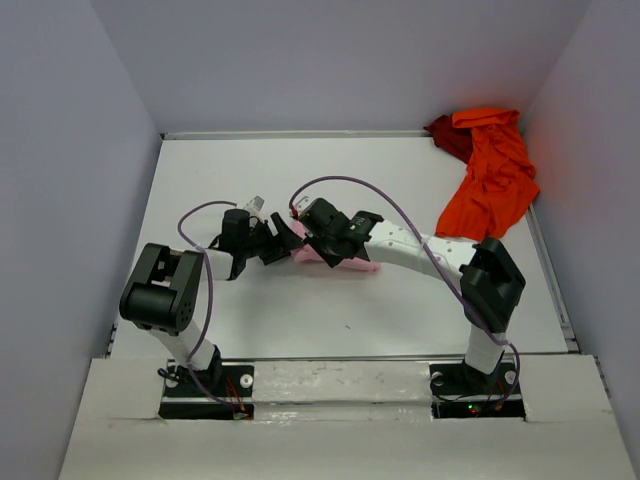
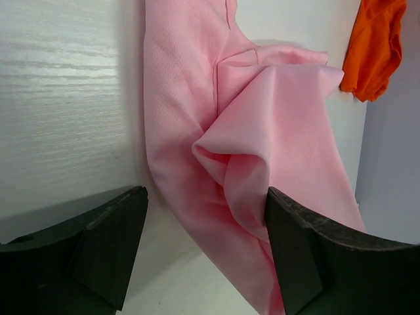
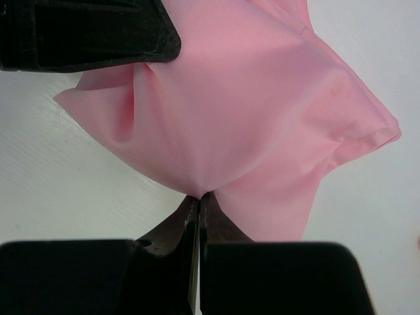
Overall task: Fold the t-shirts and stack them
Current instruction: Pass from the right arm to the left
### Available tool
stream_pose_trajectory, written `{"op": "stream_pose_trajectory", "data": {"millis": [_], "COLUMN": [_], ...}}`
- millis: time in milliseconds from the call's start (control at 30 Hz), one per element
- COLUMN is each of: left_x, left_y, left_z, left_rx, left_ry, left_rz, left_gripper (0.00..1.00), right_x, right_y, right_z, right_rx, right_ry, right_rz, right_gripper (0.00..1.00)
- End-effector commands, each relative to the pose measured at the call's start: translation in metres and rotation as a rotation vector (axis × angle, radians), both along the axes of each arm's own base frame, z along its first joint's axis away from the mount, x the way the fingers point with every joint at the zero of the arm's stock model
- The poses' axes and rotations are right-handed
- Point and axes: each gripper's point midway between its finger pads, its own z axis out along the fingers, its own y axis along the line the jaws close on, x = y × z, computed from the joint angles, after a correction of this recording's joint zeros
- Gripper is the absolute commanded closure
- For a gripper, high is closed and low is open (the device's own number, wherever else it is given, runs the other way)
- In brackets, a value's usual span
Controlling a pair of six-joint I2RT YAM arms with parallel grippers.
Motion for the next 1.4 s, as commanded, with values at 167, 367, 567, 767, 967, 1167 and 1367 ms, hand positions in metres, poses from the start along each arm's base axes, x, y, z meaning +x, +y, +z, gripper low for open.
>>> {"op": "stream_pose_trajectory", "data": {"millis": [167, 367, 567, 767, 967, 1167, 1367], "left_x": [0.0, 0.009, 0.016, 0.017, 0.014, 0.014, 0.013], "left_y": [0.0, -0.005, -0.017, -0.032, -0.046, -0.049, -0.049], "left_z": [0.004, 0.003, 0.005, 0.005, 0.0, 0.001, 0.002], "left_rx": [0.023, -0.007, -0.032, -0.043, -0.043, -0.037, -0.025], "left_ry": [0.007, 0.006, 0.007, 0.008, 0.019, -0.005, -0.019], "left_rz": [-0.002, 0.005, -0.007, -0.026, -0.048, -0.076, -0.076], "left_gripper": [0.16, 0.16, 0.15, 0.16, 0.17, 0.59, 1.0], "right_x": [0.011, 0.007, 0.005, 0.006, 0.006, 0.005, 0.004], "right_y": [0.007, 0.0, -0.003, -0.004, -0.004, -0.006, -0.008], "right_z": [0.017, 0.014, 0.013, 0.013, 0.012, 0.012, 0.011], "right_rx": [0.026, 0.017, 0.011, 0.007, 0.004, 0.002, 0.0], "right_ry": [-0.044, -0.039, -0.038, -0.041, -0.042, -0.042, -0.043], "right_rz": [0.001, 0.0, 0.0, -0.005, -0.007, -0.007, -0.008], "right_gripper": [1.0, 1.0, 1.0, 1.0, 1.0, 1.0, 1.0]}}
